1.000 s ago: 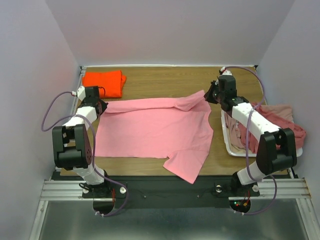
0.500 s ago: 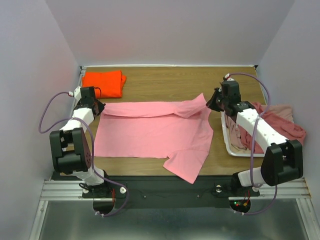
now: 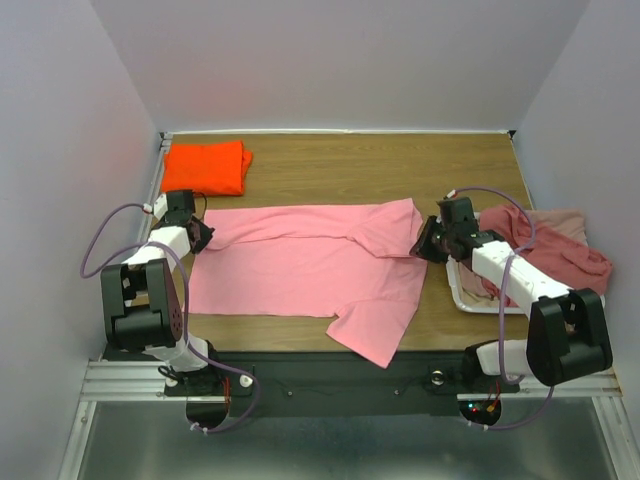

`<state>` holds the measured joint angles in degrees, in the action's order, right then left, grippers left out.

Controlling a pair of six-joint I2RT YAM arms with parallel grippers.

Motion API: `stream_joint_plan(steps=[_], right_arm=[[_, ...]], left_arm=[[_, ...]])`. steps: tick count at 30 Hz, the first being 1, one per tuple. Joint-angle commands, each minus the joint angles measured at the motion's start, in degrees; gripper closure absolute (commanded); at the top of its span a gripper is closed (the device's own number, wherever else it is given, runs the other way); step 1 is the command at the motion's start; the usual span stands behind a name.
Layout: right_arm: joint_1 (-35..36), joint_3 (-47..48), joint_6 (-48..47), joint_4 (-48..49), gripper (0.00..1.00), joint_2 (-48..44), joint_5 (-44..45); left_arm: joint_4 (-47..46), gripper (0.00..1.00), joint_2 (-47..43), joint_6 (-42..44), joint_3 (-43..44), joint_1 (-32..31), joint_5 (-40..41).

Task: Fold and stack the t-shirts
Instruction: Fold the tshirt

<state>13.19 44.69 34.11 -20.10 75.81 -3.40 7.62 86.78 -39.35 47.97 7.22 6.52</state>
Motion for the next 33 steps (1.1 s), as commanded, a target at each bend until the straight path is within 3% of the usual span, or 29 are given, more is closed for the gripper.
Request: stream_joint_plan(steps=[1,2,3,4,7,8,14,17,18,25,29,33], right_arm=[[0.52,-1.00,0.43,0.85,0.70,-1.81,-2.67],[0.52,-0.83,0.43,0.76,0.64,-1.89,-1.71],[0.52,-0.57,0.43,0.67,0.58,-2.07,-1.61],[0.52,-0.22,0.09,0.59,0.51,-2.16,-1.87],[0.61,1.63,-0.62,0.59,0.47,-2.42,-2.75],[0.70,2.24,-1.49,0.59,0.47,-2.34,-2.75],[1.49,8.13,-4.40,0.67,0.38,1.52,-3.72],[2.19,12.77,-5.28,0.76,0.25,4.86,-3.46],[2.36,15.06,-5.45,0.67,0.00,7.22,-2.85],[3.42,23.24,-6.60,4.54,0.00,21.28,-4.60],[3.77,28.25,-6.77,7.00,0.00,29.28,-4.25],[3.77,30.37,-5.63,7.09,0.00,33.87,1.54]], left_arm=[[2.22,0.85,-0.21,-0.72,0.37,0.16,2.61],[2.84,0.77,-0.21,-0.99,0.81,0.16,3.23],[4.06,0.58,-0.65,-1.34,1.16,0.16,4.71],[4.42,0.49,-1.00,-1.43,1.43,0.25,5.25],[6.79,0.21,-1.62,-2.13,3.62,0.68,7.35],[7.58,0.17,-1.70,-2.65,5.28,0.95,8.06],[9.70,0.14,-1.88,-1.52,12.32,1.48,6.05],[7.86,0.14,-1.71,-0.20,13.29,0.87,2.53],[6.72,0.14,-1.18,-0.02,13.29,0.34,1.75],[-0.75,0.13,6.80,2.17,13.82,-3.62,-7.82],[-2.43,0.13,12.52,2.18,15.49,-3.62,-8.02],[-3.40,0.14,16.66,1.56,16.19,-3.18,-6.97]])
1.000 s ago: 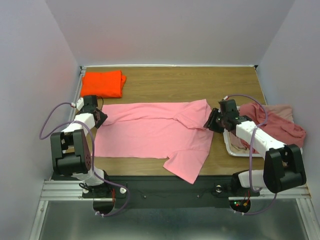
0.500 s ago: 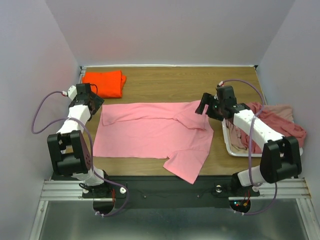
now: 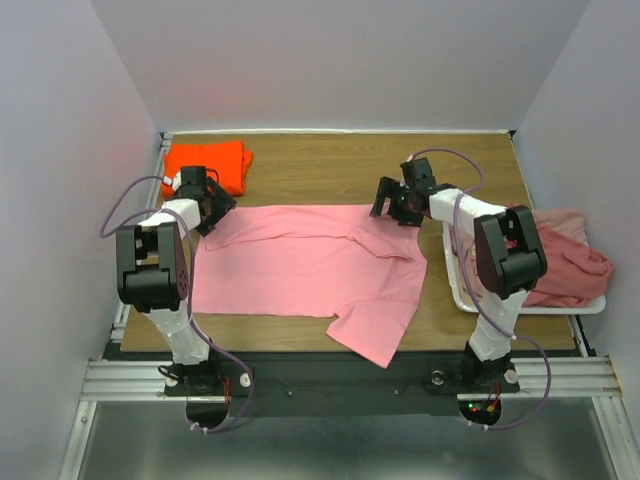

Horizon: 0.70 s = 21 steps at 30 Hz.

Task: Fold and stack the t-shirts
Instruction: Fold the tshirt

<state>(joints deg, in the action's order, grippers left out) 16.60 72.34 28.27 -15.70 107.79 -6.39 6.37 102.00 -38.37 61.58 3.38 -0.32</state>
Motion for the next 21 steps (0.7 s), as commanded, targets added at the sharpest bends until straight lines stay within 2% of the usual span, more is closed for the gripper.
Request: stream_joint_plan(steps=[1,5,15,21], right_arm=[[0.36,2.55,0.55,2.70,0.00,2.33,6.03],[0.19,2.11,0.38,2.61,0.00,4.62,11.92],[-2.71,7.46,-2.60,2.61,0.00,10.78,14.39],[-3.33,10.89,-7.26,2.70,0.00,12.88,13.51]], left_arm=[[-2.15,0.14,2.50,0.32,2.67,0.67,1.88],[-1.27,0.14,4.26,-0.74,2.93,1.98,3.83],[0.84,0.13,5.93,-1.88,4.07,2.69,6.64],[0.57,0.13,5.06,-3.02,2.59,1.55,4.45]])
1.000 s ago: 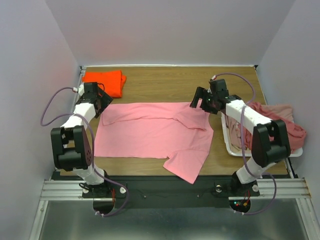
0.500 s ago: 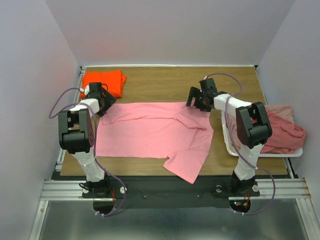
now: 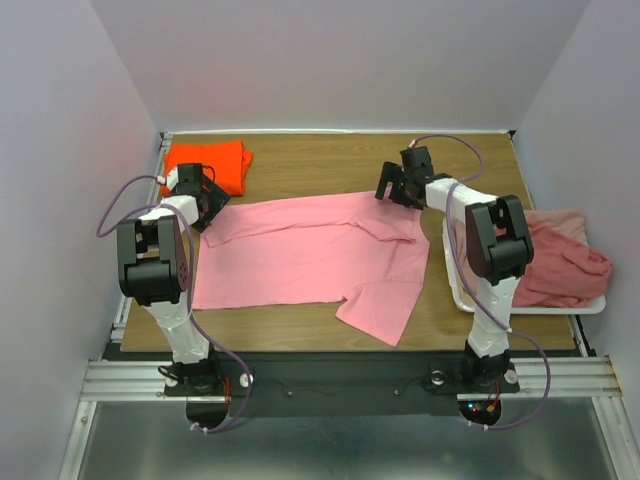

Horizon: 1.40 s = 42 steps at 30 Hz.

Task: Fold and stack the t-shirts
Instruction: Fold the tshirt

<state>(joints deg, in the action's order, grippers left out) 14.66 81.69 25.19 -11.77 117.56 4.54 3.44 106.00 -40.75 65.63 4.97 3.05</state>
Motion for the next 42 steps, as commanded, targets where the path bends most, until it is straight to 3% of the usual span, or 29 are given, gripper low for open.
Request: stream_joint_plan(steps=[1,6,9,16,19,23,28,30,32,36,42], right_arm=[[-1.47,2.41,-4.79,-1.32,0.00,3.64,2.32],[-2.00,7.95,-7.61,-1.33,0.00,5.93,0.66],[-2.00,9.45,-9.28,-1.41,0.00,3.48,-4.17],[0.89,3.75,-11.30,-1.59,0.00,-10.31,-7.61],[4.58,-4.04,-9.90,-1.59,0.00,-16.64,-5.25],[9.68,-14.59,-4.82,-1.50,0.00,-26.12,-1.03],[11.10,-24.02,0.64,-1.50,0.00,-34.39,0.82],[11.10,-26.93,1.96,-1.50,0.00,-36.42,1.96],[11.10,-28.33,2.23,-1.50,0.00,-38.80,3.02],[11.10,-28.69,3.02,-1.59,0.00,-40.30,3.55],[11.10,-29.13,3.73,-1.50,0.00,-40.22,4.34]], left_arm=[[3.33,0.14,0.62,-0.82,-1.90,-0.31,0.99],[4.28,0.14,-1.84,-1.08,-0.69,-0.84,3.09],[10.51,0.13,-4.12,-0.91,3.44,-0.84,6.43],[24.02,0.13,-17.47,-5.90,3.11,-0.84,15.56],[28.88,0.13,-21.17,-9.07,-2.06,-0.75,16.55],[30.39,0.13,-30.46,-12.15,-15.13,-0.84,14.89],[31.10,0.13,-38.92,-15.14,-25.36,-1.19,11.38],[31.88,0.13,-39.72,-16.11,-28.00,-1.54,10.93],[32.25,0.02,-40.60,-16.99,-29.75,-2.07,10.67],[30.84,0.02,-40.17,-19.80,-31.35,-2.42,10.66],[27.58,0.02,-32.08,-20.85,-33.11,-2.42,8.99]])
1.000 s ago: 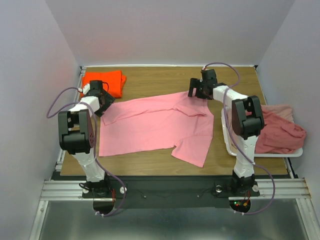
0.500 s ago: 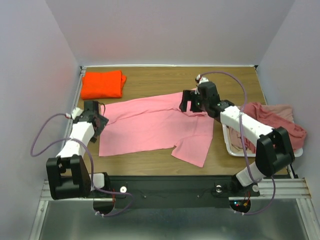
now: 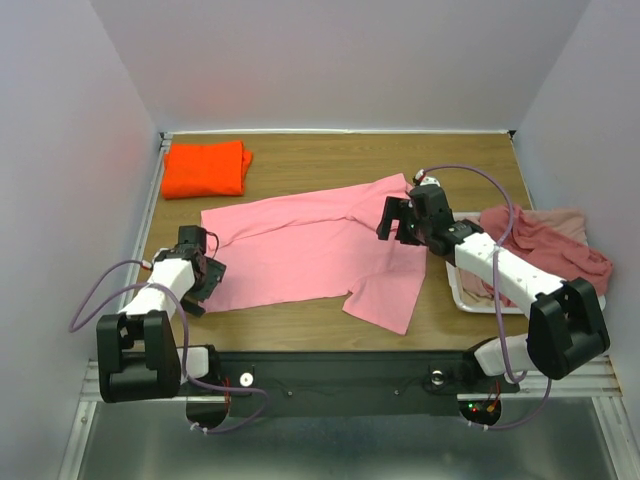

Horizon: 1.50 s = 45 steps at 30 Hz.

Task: Fold and stack the t-shirts
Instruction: Fold the tshirt

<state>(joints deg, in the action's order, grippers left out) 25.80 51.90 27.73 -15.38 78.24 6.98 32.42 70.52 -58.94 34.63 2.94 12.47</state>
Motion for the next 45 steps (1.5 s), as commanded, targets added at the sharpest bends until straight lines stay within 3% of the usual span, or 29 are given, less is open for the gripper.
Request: stream_joint_plan(steps=[1,6,13,15,16,19,22,29,31,36,45], right_arm=[[-0.05,0.66,1.19,2.02,0.00,-0.81,1.89],[-0.05,0.66,1.54,2.02,0.00,-0.28,2.60],[-0.05,0.13,2.24,2.02,0.00,-0.98,3.39],[-0.05,-0.22,2.59,1.93,0.00,-1.59,3.47],[-0.05,-0.48,2.77,1.84,0.00,-1.86,3.56],[-0.05,-1.36,3.30,1.49,0.00,-2.47,3.56],[-0.05,-2.15,4.00,0.96,0.00,-3.00,3.48],[0.12,-4.26,4.97,-4.30,0.00,-6.25,-0.74],[2.92,-5.23,4.62,-8.25,0.00,-7.04,-1.10],[20.04,-7.77,11.18,-20.63,0.00,-8.09,8.11],[29.04,-13.48,15.25,-25.67,0.05,-9.25,5.85]], left_arm=[[-1.83,0.02,3.66,-2.94,-2.20,-0.56,-0.25],[-2.90,0.05,1.11,-4.69,-3.69,-0.57,1.68],[-2.89,0.26,0.32,-4.70,-3.78,-0.48,2.03],[-2.89,0.43,-0.29,-4.52,-4.04,-0.48,1.94],[-3.15,0.60,-0.91,-4.35,-4.22,-0.48,1.51],[-3.42,0.88,-2.22,-3.99,-4.83,-0.48,0.89],[-3.33,1.00,-3.02,-3.20,-4.84,-0.48,0.45],[-2.89,1.00,-4.16,-1.44,-4.49,-0.48,-0.43],[-2.81,1.00,-4.51,-1.09,-4.31,-0.57,-0.25],[-3.33,1.00,-6.09,0.57,-4.57,-0.57,-0.78],[-3.25,1.00,-5.83,0.93,-4.48,-0.48,-1.04]])
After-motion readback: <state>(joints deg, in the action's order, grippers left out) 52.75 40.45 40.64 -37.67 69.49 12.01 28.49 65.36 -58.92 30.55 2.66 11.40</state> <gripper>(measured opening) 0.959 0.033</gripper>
